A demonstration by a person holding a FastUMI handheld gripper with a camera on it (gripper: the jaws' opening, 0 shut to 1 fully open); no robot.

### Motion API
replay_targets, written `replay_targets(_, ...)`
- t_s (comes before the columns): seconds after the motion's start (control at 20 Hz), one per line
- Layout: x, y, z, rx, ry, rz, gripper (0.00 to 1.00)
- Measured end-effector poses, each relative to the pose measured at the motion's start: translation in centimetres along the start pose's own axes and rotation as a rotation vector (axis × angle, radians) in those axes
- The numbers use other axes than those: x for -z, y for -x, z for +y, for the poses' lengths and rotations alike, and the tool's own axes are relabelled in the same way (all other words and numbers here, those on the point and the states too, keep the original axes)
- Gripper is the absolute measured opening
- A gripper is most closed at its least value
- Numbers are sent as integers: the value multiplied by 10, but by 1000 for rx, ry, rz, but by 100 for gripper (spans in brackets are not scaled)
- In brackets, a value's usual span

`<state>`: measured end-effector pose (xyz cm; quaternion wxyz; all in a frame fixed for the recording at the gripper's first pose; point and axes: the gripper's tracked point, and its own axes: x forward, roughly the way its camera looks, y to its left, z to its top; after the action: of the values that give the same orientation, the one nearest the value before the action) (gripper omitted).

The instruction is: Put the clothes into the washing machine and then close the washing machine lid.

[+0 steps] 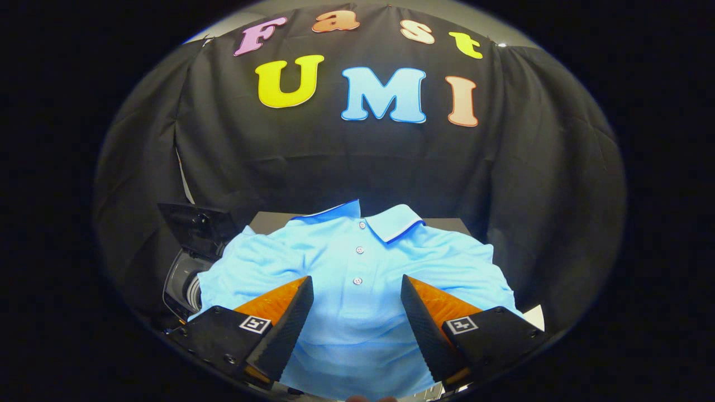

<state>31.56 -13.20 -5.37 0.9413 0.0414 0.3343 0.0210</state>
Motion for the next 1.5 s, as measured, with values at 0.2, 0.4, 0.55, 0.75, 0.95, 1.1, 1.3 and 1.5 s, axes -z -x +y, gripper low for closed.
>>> replay_targets(0.2, 12, -15, -6, -1, 9, 42, 98)
replay_targets(0.4, 15, -21, -4, 2, 46, 54, 98)
replay_targets(0.55, 17, -23, -3, -7, 51, 62, 99)
replay_targets(0.75, 17, -23, -1, -13, 37, 19, 100)
replay_targets(0.95, 19, -24, 0, -31, 28, -9, 95)
replay_targets(1.1, 19, -24, 1, -32, 34, -6, 93)
replay_targets(1.3, 15, -23, 15, -91, 51, -17, 62)
replay_targets(1.5, 17, -24, 16, -92, 12, 3, 24)
